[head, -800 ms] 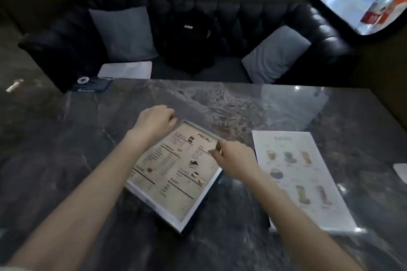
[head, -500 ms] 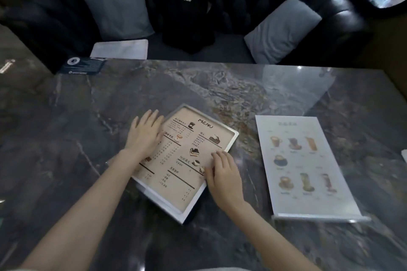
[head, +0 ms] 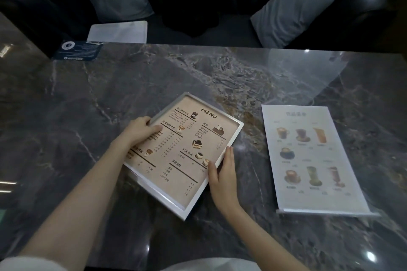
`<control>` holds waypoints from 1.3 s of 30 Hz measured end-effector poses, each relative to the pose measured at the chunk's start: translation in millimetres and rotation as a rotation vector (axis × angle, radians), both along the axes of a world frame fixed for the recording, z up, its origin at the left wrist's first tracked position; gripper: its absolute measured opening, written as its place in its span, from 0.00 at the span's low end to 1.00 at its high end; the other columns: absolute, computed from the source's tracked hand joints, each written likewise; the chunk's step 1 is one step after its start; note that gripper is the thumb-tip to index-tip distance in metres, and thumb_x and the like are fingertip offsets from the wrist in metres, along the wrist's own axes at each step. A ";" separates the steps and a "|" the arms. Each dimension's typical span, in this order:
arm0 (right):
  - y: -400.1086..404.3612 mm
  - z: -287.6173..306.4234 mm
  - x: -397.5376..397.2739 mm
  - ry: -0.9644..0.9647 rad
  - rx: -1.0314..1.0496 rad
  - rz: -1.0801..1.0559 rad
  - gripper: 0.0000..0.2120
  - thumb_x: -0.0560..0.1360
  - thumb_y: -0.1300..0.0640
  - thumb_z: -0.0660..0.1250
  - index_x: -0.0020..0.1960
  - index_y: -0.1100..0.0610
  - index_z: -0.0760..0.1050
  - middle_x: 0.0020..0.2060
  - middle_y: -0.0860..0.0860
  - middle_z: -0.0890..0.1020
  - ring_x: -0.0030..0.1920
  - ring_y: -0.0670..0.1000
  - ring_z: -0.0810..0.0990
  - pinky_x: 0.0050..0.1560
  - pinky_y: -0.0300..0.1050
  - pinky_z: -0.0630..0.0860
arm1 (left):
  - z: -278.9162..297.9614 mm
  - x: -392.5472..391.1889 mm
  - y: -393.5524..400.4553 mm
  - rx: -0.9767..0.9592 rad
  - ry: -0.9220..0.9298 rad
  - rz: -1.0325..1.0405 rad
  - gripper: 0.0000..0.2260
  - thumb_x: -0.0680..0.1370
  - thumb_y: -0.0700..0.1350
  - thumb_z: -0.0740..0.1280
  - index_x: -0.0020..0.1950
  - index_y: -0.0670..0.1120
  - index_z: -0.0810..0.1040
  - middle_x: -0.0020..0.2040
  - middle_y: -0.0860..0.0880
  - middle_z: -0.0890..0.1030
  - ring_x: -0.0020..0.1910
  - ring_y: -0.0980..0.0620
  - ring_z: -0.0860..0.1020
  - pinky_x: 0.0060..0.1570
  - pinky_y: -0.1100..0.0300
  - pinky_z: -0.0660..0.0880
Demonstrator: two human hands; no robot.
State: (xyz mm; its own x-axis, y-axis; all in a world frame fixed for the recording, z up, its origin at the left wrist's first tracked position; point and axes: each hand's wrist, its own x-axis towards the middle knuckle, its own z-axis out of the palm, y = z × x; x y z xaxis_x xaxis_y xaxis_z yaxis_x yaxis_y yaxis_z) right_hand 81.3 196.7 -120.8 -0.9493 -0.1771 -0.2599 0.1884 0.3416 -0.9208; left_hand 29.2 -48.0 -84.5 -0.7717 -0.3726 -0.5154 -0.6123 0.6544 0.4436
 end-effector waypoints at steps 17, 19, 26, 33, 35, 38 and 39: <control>7.5 26.7 -27.0 -0.673 -0.448 -0.264 0.12 0.72 0.66 0.67 0.55 0.64 0.72 0.47 0.58 0.83 0.44 0.56 0.84 0.35 0.51 0.83 | 33.5 -16.1 2.0 0.171 -0.114 0.033 0.10 0.74 0.49 0.67 0.49 0.43 0.77 0.42 0.46 0.82 0.41 0.49 0.81 0.38 0.56 0.76; 10.5 33.5 -32.8 -0.628 -0.474 -0.237 0.12 0.72 0.66 0.67 0.55 0.63 0.72 0.47 0.58 0.84 0.45 0.56 0.84 0.38 0.53 0.83 | 41.7 -18.9 1.1 0.178 -0.056 0.038 0.09 0.74 0.48 0.68 0.48 0.44 0.77 0.41 0.47 0.82 0.40 0.50 0.81 0.35 0.58 0.75; 19.6 72.0 -62.4 -0.369 -0.529 -0.132 0.09 0.72 0.65 0.67 0.51 0.60 0.70 0.47 0.55 0.83 0.46 0.54 0.84 0.41 0.55 0.83 | 64.9 -26.2 -2.5 0.338 0.199 0.126 0.10 0.74 0.47 0.68 0.53 0.44 0.77 0.47 0.46 0.82 0.47 0.47 0.81 0.49 0.50 0.78; 28.4 79.0 -76.4 -0.081 -0.412 -0.057 0.09 0.73 0.65 0.67 0.44 0.53 0.71 0.50 0.57 0.82 0.51 0.55 0.81 0.45 0.52 0.81 | 59.1 -16.0 9.8 0.500 0.401 0.213 0.13 0.75 0.48 0.67 0.57 0.44 0.74 0.51 0.46 0.81 0.48 0.49 0.81 0.45 0.53 0.79; 29.1 76.4 -74.5 -0.024 -0.419 -0.043 0.11 0.72 0.68 0.66 0.43 0.52 0.72 0.50 0.59 0.81 0.53 0.57 0.80 0.47 0.52 0.79 | 51.9 -9.5 14.8 0.534 0.496 0.245 0.08 0.75 0.48 0.67 0.51 0.47 0.75 0.49 0.48 0.81 0.47 0.51 0.81 0.44 0.55 0.79; 30.2 72.8 -66.5 0.010 -0.439 -0.016 0.13 0.73 0.70 0.64 0.45 0.51 0.73 0.49 0.55 0.82 0.52 0.53 0.81 0.52 0.49 0.80 | 42.7 -2.5 21.2 0.595 0.598 0.284 0.09 0.76 0.44 0.66 0.54 0.44 0.75 0.49 0.49 0.81 0.46 0.56 0.81 0.38 0.64 0.78; 30.4 70.8 -63.5 0.027 -0.436 -0.010 0.14 0.73 0.70 0.64 0.46 0.51 0.73 0.49 0.54 0.82 0.52 0.52 0.81 0.52 0.47 0.80 | 39.9 -0.7 21.7 0.618 0.621 0.299 0.09 0.76 0.42 0.66 0.55 0.44 0.75 0.48 0.50 0.81 0.45 0.58 0.81 0.37 0.66 0.79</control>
State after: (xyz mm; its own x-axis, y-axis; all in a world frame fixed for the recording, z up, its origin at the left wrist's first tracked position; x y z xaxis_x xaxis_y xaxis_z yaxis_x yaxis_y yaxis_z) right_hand 17.8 227.1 -50.0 -0.9569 -0.2557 -0.1377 0.1635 -0.0824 -0.9831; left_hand 28.5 -26.3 -44.7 -0.8922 -0.3974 -0.2144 -0.2526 0.0457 0.9665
